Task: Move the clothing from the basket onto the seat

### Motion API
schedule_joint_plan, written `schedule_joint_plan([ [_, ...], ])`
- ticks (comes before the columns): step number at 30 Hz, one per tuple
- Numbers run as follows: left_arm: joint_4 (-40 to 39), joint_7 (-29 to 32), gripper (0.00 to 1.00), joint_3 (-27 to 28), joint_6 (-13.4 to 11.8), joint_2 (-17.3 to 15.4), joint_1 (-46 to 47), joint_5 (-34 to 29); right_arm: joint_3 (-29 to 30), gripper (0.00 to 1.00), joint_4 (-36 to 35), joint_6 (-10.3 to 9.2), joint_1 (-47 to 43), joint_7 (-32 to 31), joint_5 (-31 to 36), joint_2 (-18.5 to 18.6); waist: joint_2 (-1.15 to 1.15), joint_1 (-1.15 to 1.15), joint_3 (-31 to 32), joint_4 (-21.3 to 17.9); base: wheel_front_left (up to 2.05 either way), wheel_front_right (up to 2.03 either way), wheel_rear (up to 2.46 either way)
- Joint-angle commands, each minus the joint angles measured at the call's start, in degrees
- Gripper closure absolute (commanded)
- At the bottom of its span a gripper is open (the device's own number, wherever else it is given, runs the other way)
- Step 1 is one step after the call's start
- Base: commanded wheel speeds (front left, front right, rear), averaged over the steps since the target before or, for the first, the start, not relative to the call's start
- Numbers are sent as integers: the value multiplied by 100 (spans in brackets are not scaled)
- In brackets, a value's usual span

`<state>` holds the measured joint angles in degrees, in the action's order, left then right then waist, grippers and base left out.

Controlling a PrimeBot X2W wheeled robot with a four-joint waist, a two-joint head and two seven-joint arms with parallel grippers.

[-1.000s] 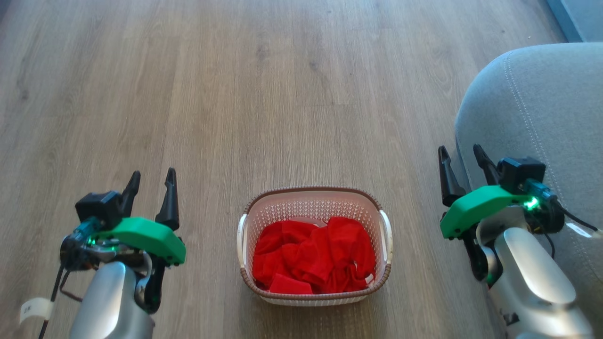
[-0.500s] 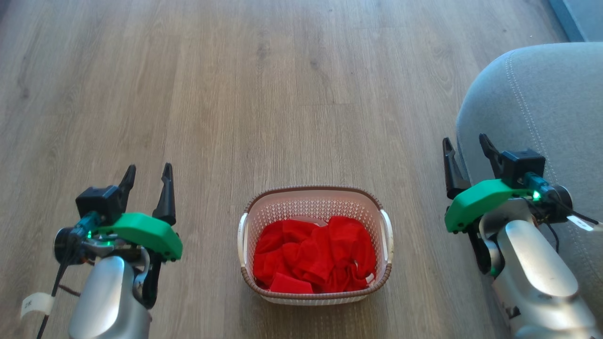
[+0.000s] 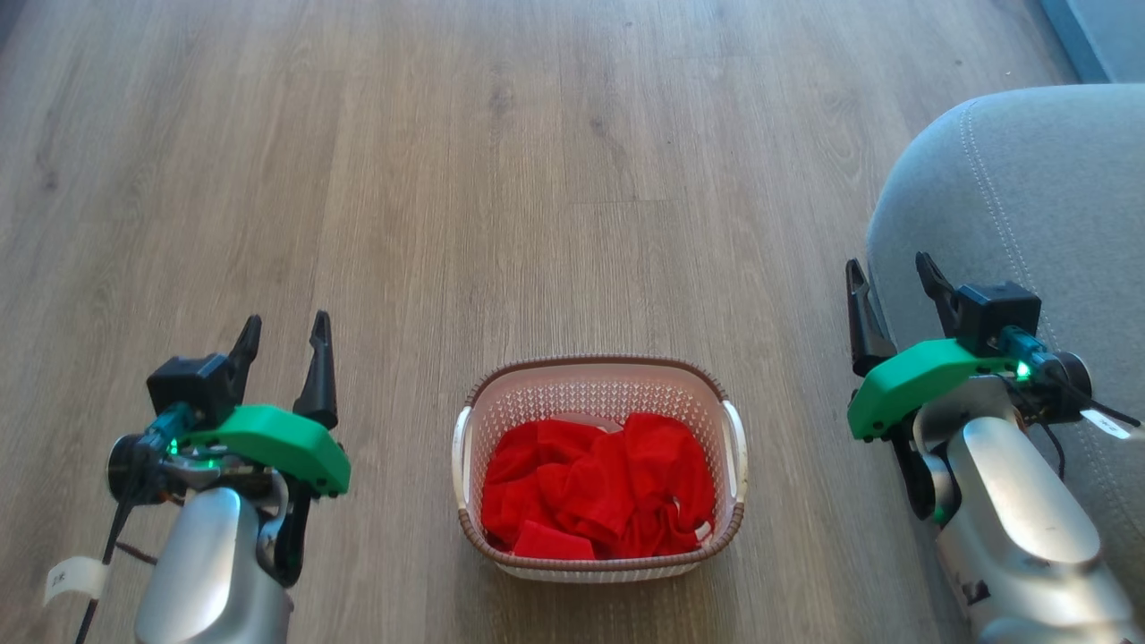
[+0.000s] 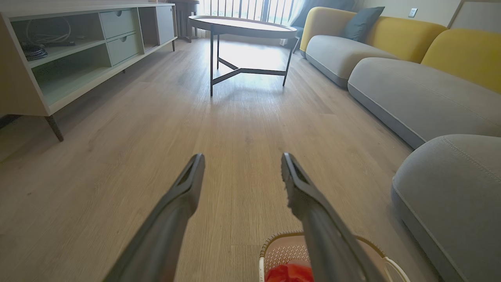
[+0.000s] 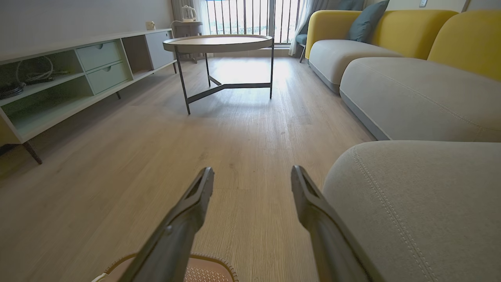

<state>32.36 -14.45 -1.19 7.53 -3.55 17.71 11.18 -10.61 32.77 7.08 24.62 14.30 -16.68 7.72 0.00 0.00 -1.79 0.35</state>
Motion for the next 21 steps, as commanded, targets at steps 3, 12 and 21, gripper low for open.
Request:
schedule_joint_plan([
  [3,-172,-55,0,166,-4,-100,258,-11,-79,0,-222,41,184,70,28,-23,0,0,-6,-1,0,0,0],
  [12,-249,-55,0,2,-4,-78,277,46,-8,0,-406,41,257,70,93,-38,0,0,-247,1,0,0,0],
  [21,-446,-55,0,-509,-4,-79,582,294,213,0,-943,41,553,70,291,-110,0,0,-1170,-4,0,0,0],
])
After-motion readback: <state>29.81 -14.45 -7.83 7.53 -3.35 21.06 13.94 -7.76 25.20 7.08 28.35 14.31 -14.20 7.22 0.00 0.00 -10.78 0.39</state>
